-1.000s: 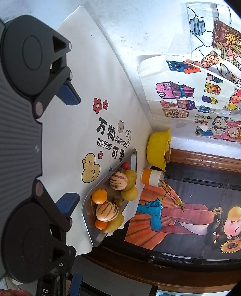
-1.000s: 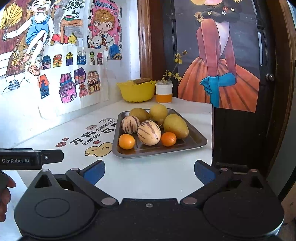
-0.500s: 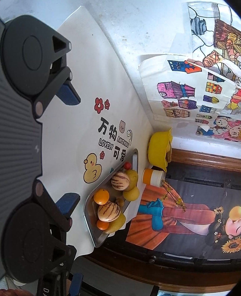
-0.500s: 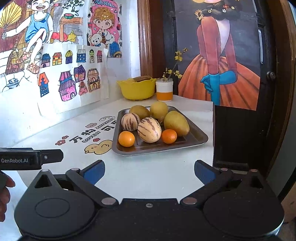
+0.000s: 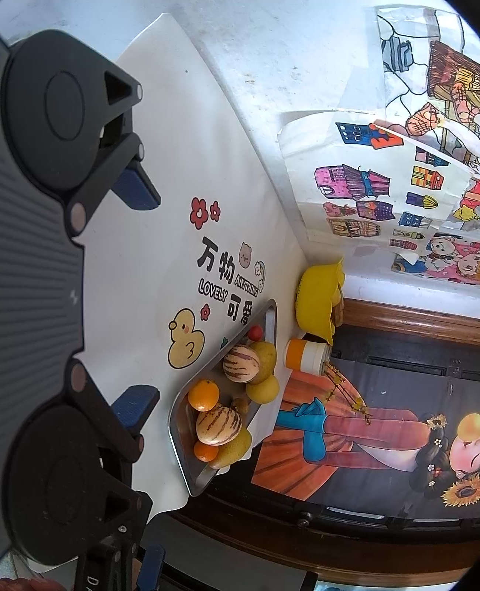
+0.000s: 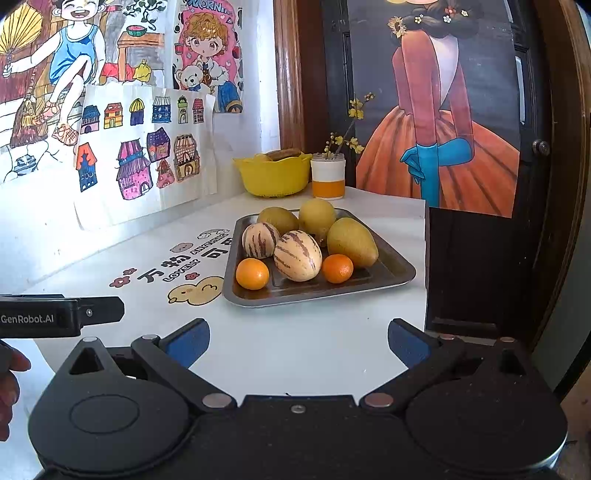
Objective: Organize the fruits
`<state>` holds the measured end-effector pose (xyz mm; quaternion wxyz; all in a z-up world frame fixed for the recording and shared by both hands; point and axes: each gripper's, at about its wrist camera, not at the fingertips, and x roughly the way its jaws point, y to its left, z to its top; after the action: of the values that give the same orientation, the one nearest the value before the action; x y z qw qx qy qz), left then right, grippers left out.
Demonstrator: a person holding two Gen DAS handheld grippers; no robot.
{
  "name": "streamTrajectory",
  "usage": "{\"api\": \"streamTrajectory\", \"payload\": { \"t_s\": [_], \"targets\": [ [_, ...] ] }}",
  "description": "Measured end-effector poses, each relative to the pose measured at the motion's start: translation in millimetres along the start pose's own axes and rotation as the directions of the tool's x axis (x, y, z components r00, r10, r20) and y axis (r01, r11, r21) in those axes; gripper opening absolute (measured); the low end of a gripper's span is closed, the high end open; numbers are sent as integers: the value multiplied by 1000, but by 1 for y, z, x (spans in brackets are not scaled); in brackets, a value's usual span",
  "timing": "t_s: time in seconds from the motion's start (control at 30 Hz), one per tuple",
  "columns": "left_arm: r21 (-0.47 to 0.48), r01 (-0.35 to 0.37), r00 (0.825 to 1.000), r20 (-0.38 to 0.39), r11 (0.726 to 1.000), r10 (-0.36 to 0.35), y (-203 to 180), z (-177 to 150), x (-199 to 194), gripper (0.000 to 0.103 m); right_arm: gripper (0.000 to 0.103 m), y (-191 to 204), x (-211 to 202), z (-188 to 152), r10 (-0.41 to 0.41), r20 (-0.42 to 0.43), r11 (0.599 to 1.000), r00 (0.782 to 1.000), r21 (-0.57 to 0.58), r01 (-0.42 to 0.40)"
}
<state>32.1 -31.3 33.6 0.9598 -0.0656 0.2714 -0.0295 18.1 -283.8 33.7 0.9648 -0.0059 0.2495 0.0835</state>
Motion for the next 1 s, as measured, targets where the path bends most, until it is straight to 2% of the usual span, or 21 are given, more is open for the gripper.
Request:
{"api": "streamTrajectory", "payload": {
  "t_s": [1.0],
  "targets": [
    [4,-29,1000,-9,1000,29,-2,-2,0,102,102,2,1,-2,1,-5,1000,1000,-1,-1]
  ]
}}
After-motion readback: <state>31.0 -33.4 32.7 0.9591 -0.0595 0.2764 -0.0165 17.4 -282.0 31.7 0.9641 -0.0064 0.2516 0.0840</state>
